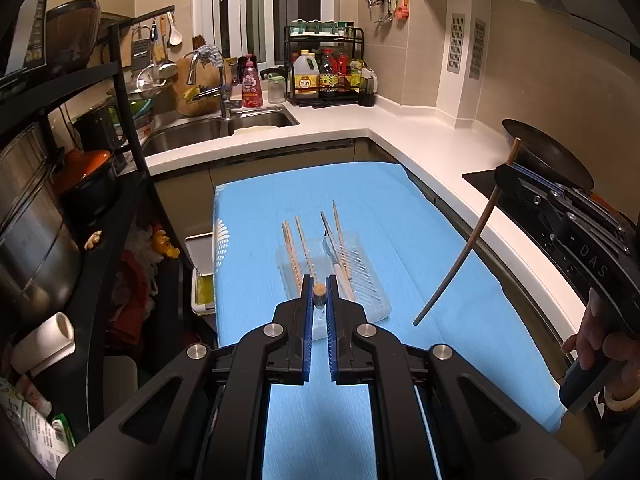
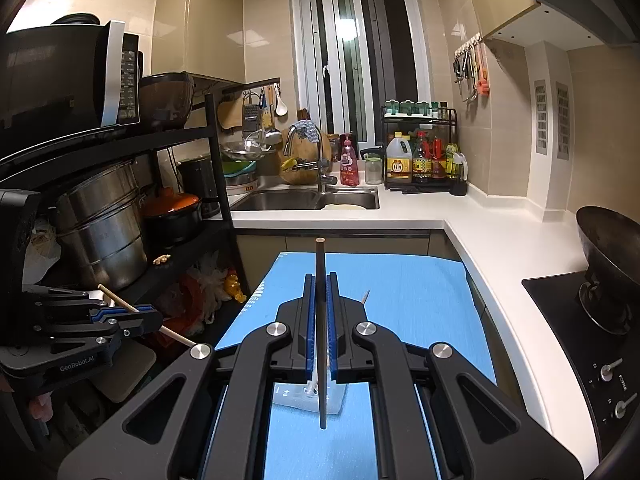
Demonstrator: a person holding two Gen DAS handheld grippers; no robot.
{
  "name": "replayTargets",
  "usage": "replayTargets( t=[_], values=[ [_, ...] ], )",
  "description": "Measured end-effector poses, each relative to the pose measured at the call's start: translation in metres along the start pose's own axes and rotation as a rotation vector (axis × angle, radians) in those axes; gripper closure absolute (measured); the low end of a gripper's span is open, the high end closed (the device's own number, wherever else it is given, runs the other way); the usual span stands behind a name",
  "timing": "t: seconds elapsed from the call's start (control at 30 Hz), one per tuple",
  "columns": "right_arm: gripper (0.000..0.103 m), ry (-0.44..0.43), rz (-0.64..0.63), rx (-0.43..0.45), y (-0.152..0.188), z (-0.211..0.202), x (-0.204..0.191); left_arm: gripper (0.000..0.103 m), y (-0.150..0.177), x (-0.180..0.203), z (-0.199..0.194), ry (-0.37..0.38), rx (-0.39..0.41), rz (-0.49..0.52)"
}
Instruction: Organize utensils
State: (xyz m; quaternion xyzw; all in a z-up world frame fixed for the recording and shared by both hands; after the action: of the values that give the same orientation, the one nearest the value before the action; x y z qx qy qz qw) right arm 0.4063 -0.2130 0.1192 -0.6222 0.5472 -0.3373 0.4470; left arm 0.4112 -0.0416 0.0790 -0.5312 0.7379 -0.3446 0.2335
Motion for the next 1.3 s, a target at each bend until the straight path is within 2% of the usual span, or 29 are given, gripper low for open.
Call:
replayTargets(
  t=[0.23,0.5,0.87,1.1,1.3],
  values=[
    [0.097,0.005,0.013,-0.019,0.005,0.011,0.004,0.097,-0.001,0.001,0.009,0.001,-0.01,-0.004],
    [0.097,0.026,0.029,-0.014,-0.022,0.038,0.02,0.097,-0.034,-0.012,0.022,-0.011,0.021,-0.012],
    [0.097,0.045,0.011,-0.065,-0.034,0.097,0.034,0.097,-0.063,-0.024,0.077,-0.004,-0.013,0.004],
    [0.097,0.039,0.019,-0.079,-0.029,0.117,0.04,0.097,-0.065,-0.027,0.1,0.011,-0.032,0.014],
    [0.097,0.03,0.02,-0.079,-0.026,0.119,0.036,0.097,-0.06,-0.031,0.101,0.014,-0.039,0.004]
  ],
)
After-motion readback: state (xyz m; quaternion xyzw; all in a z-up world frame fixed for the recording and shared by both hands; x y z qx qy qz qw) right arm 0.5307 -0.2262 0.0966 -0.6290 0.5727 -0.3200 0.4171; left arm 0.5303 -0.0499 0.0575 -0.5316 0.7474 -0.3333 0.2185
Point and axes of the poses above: each gripper's, at about its wrist camera, not at the fingertips, and z roughly the way its jaws point, x to its right, y to its underside, the point moved 9 cm from there along z, roughly the way its jaws point, and after that the axes turned 1 degree about y, right-handed, at the moved point
